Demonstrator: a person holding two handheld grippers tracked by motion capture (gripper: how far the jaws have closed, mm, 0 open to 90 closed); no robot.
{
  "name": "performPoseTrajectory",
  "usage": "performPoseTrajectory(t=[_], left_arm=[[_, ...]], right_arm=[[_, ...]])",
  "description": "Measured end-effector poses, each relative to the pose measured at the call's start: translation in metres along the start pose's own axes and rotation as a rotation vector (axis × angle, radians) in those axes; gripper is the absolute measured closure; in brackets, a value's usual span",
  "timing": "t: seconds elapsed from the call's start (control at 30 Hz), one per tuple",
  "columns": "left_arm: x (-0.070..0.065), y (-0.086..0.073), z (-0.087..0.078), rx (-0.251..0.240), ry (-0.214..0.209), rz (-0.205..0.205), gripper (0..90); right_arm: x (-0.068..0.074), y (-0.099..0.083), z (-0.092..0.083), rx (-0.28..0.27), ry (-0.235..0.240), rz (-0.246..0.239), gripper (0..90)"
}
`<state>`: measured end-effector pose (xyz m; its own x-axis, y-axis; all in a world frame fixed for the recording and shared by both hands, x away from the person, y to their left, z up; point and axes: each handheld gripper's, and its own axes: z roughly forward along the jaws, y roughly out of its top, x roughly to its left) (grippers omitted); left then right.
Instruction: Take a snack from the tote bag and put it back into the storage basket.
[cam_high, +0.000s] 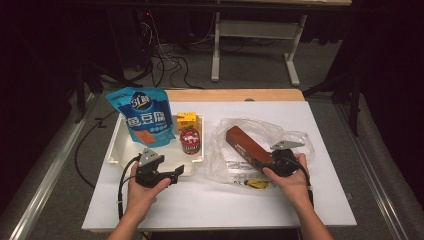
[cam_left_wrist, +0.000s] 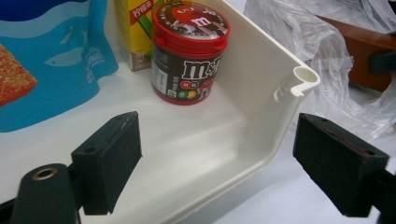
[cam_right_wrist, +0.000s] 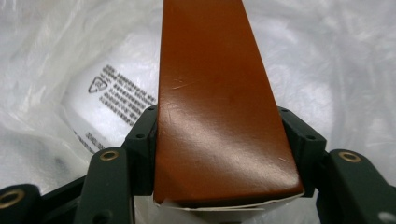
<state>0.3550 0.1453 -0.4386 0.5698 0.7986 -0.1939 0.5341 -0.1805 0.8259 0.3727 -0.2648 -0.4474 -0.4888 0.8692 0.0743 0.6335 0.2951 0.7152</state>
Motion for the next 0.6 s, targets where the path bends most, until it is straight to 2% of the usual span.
performPoseTrajectory(t=[0.13, 0.4, 0.5, 0.6], left_arm=[[-0.001, 0.000, 0.001, 0.002, -0.002, 0.002, 15.7], [-0.001, 0.000, 0.001, 0.000, -0.004, -0.001, 15.9], [-0.001, 0.000, 0.002, 0.003, -0.006, 0.000, 15.9], [-0.002, 0.000, 0.002, 0.003, -0.007, 0.003, 16.0]], right_arm=[[0.002, 0.006, -0.009, -0.021, -0.022, -0.002, 43.6], [0.002, 0.010, -0.027, -0.060, -0.011, 0.004, 44.1], [0.003, 0.005, -0.025, -0.034, -0.015, -0.002, 44.1], [0.000, -0.001, -0.022, -0.044, -0.007, 0.007, 44.1]])
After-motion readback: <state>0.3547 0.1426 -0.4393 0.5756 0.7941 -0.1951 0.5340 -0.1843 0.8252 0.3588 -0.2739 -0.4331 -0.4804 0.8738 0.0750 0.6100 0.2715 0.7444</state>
